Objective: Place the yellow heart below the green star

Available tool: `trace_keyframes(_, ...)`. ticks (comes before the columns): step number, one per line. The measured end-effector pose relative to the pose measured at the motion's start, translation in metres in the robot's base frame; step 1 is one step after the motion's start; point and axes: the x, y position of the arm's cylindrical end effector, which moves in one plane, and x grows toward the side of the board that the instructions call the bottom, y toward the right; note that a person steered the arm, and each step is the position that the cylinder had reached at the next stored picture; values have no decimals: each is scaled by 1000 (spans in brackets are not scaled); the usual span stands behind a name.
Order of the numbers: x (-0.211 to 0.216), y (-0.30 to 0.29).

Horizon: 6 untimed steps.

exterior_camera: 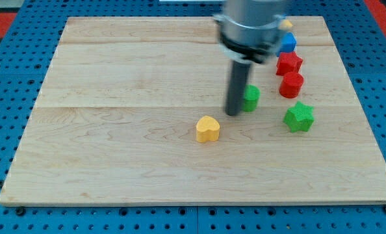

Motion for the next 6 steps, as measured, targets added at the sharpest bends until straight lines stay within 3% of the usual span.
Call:
trace_keyframes(1, -6, -98)
trace_keyframes(2, 42, -69)
trace_keyframes(3, 94, 43)
trace_keyframes(4, 107, 107)
trace_keyframes(5, 93, 54)
trace_keyframes(6, 86, 88)
